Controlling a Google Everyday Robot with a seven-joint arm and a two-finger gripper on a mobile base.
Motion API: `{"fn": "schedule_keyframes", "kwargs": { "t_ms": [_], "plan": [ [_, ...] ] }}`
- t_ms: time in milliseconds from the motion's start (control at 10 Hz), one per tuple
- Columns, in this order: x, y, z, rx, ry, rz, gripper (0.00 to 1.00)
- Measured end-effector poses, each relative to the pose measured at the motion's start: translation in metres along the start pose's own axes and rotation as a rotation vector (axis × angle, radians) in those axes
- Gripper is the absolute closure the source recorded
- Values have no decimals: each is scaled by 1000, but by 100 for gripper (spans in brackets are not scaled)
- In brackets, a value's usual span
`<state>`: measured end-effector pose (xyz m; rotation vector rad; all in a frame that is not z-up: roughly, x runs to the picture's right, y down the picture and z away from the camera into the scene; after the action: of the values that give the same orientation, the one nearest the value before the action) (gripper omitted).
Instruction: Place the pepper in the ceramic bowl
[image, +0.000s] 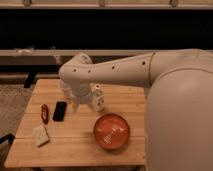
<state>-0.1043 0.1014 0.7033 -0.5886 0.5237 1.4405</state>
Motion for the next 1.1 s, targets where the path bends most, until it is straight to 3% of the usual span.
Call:
{"fn": "schedule_keyframes", "kwargs": {
  "t_ms": [200,400,800,1100],
  "plan": [
    [0,0,1,8,-4,-9,35],
    [5,24,4,26,-23,-57,35],
    [4,116,22,50,-35,-176,35],
    [-15,172,49,50,-25,-235,35]
  ]
}}
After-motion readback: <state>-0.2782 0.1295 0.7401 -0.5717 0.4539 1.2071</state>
